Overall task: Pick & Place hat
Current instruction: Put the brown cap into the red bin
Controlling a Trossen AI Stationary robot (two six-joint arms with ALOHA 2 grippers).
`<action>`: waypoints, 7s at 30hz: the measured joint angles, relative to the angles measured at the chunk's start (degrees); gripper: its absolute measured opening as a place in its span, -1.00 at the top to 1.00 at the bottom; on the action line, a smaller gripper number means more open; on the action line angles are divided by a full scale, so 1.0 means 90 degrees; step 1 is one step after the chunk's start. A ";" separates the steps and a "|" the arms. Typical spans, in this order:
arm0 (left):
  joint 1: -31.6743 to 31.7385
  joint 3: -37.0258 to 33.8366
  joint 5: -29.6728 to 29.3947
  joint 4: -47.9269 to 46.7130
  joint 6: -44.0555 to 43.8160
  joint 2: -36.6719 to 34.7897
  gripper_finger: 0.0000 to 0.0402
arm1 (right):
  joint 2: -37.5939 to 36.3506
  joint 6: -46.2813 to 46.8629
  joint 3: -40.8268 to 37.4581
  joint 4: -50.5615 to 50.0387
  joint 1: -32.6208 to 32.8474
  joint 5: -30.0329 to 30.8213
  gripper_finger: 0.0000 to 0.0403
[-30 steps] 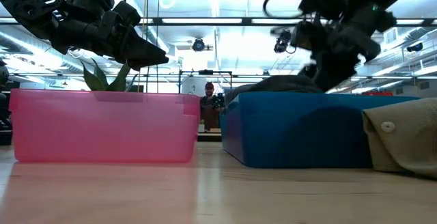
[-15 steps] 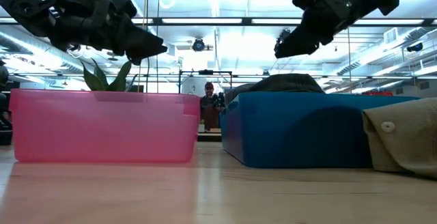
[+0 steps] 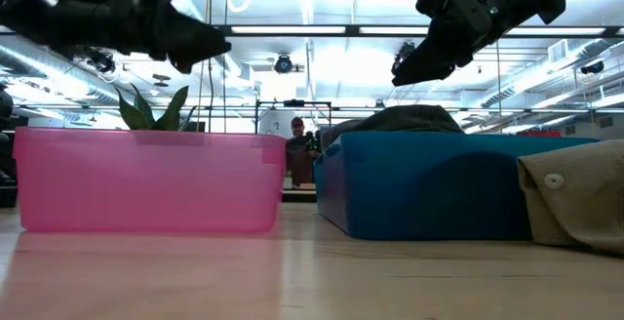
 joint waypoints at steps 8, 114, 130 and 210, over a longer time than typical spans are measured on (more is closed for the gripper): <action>0.0030 -0.1674 -0.0469 0.2414 -0.0132 -0.0808 0.10 | -0.0002 -0.0086 0.0000 0.0029 0.0002 0.0000 -0.02; -0.0016 -0.1687 -0.0766 -0.2837 0.0001 -0.4949 0.10 | -0.0005 0.4139 0.0010 0.1826 0.1792 -0.0897 -0.02; -0.0016 -0.1687 -0.0766 -0.2830 -0.0004 -0.4949 0.10 | 0.0072 0.5956 0.1526 -0.0988 0.4151 0.1514 -0.02; -0.0018 -0.1689 -0.0766 -0.2832 -0.0002 -0.4949 0.10 | 0.2720 0.8440 0.3281 -0.4070 0.5765 0.0044 0.99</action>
